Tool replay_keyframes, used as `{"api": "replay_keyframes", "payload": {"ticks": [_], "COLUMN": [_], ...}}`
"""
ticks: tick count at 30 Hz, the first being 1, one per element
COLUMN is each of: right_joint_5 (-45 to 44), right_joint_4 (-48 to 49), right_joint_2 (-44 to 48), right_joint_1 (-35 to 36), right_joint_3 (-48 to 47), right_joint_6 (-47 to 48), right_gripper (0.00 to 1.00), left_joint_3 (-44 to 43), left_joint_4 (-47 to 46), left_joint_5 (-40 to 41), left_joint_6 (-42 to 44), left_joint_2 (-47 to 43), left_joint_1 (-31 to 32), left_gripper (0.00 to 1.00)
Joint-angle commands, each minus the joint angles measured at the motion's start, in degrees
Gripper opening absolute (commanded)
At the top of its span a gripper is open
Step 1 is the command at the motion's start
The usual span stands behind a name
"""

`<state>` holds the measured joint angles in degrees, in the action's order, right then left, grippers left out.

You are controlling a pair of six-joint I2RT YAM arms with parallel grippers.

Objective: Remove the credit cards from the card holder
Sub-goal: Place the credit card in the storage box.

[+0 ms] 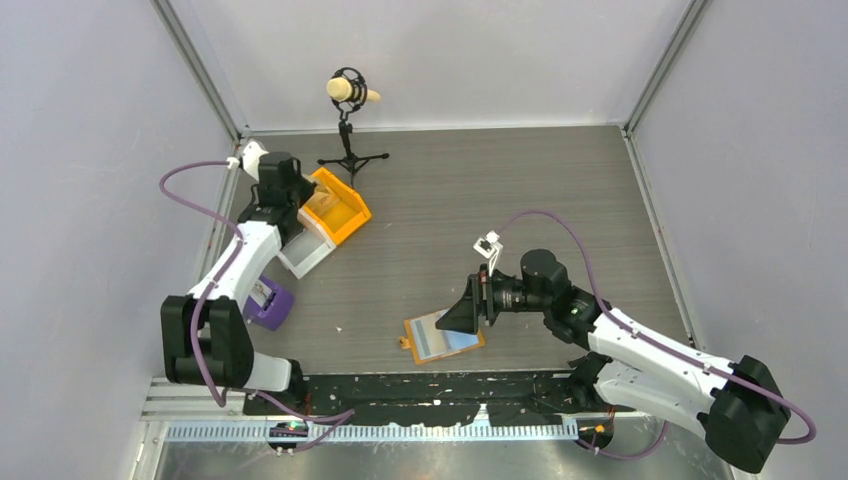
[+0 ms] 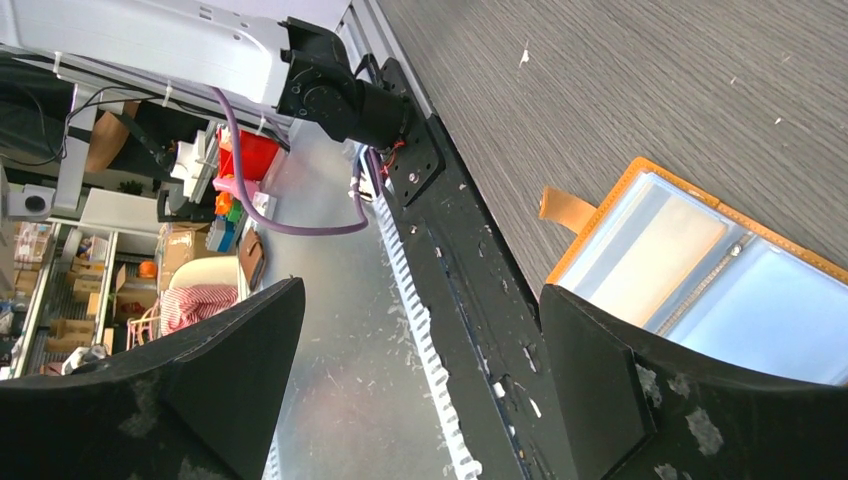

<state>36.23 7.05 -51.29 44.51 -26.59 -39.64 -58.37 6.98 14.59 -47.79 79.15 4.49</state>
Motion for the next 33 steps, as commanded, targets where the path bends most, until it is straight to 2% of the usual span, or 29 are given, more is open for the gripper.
{"api": "replay_keyframes", "payload": {"ticks": [1, 11, 19, 33], "right_joint_5": [1.04, 1.14, 1.47, 2.72], "right_joint_4": [2.27, -0.7, -4.06, -4.62], "right_joint_2": [-0.68, -0.88, -2.28, -7.13], "right_joint_1": [-0.16, -0.74, -0.85, -1.65], "right_joint_3": [-3.41, -4.11, -6.25, -9.54], "right_joint_6": [1.12, 2.51, 4.89, 6.03], "right_gripper": [0.95, 0.95, 0.95, 0.95], "left_joint_3": [-2.15, 0.87, 2.64, 1.8], "left_joint_4": [-8.34, -13.08, -18.79, -19.69], "left_joint_5": [3.73, 6.89, 5.54, 7.69], "left_joint_6": [-0.69, -1.64, -1.24, 2.92], "left_joint_2": [2.39, 8.36, 14.01, 17.24], "left_joint_1": [-0.09, -0.07, -0.07, -0.1], "left_gripper": [0.0, 0.0, 0.0, 0.0]}}
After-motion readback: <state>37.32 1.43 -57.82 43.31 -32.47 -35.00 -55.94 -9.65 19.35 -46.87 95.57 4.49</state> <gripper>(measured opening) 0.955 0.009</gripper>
